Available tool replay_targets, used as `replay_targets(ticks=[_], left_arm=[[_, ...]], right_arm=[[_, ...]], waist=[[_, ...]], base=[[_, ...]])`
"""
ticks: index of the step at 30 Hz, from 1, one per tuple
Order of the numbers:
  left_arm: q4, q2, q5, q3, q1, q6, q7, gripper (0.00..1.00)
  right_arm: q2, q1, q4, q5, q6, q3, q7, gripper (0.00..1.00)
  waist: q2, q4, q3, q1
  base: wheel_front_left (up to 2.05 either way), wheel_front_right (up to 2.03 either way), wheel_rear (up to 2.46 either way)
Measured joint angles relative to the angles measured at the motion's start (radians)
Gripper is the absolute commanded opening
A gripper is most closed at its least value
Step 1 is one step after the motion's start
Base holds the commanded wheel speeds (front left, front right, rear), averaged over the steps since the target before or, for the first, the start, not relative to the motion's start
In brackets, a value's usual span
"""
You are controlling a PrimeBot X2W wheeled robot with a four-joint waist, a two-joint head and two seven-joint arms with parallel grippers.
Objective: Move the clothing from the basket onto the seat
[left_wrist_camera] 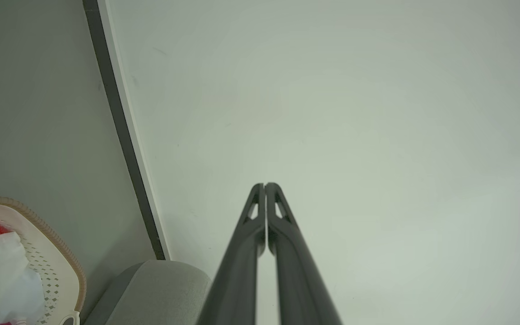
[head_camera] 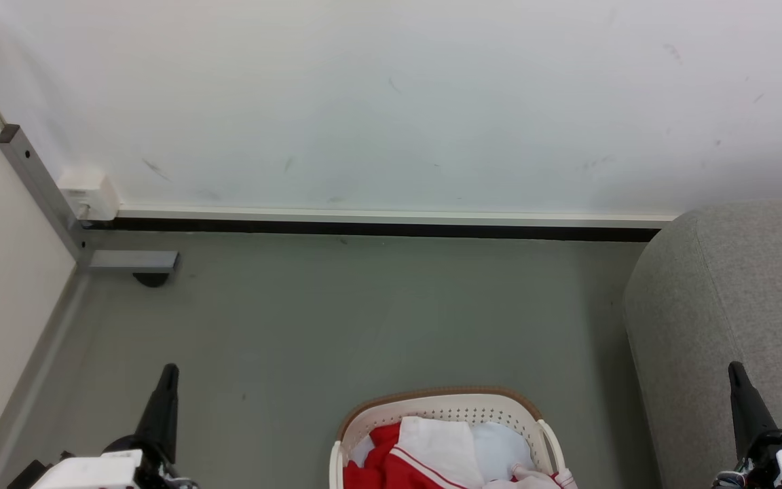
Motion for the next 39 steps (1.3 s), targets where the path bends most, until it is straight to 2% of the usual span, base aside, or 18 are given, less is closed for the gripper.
replay_targets(ticks=[18,19,30,39], left_arm=[[0.000,0.000,0.000,0.000,0.000,0.000,0.000,0.00],[0.000,0.000,0.000,0.000,0.000,0.000,0.000,1.00],[0.019,-0.008,0.005,-0.013,0.027,0.003,-0.037,1.00],[-0.004,-0.008,0.091,-0.006,0.028,0.003,-0.081,1.00]], right_arm=[[0.000,0.000,0.000,0.000,0.000,0.000,0.000,0.00],[0.000,0.000,0.000,0.000,0.000,0.000,0.000,1.00],[0.011,0.025,0.006,0.002,0.000,0.038,-0.028,1.00],[-0.007,0.024,-0.024,-0.062,0.000,0.092,-0.080,1.00]], waist=[[0.0000,0.000,0.000,0.0000],[0.0000,0.000,0.000,0.0000],[0.0000,0.000,-0.002,0.0000],[0.0000,-0.002,-0.007,0.0000]], base=[[0.00,0.00,0.00],[0.00,0.00,0.00],[0.00,0.00,0.00],[0.00,0.00,0.00]])
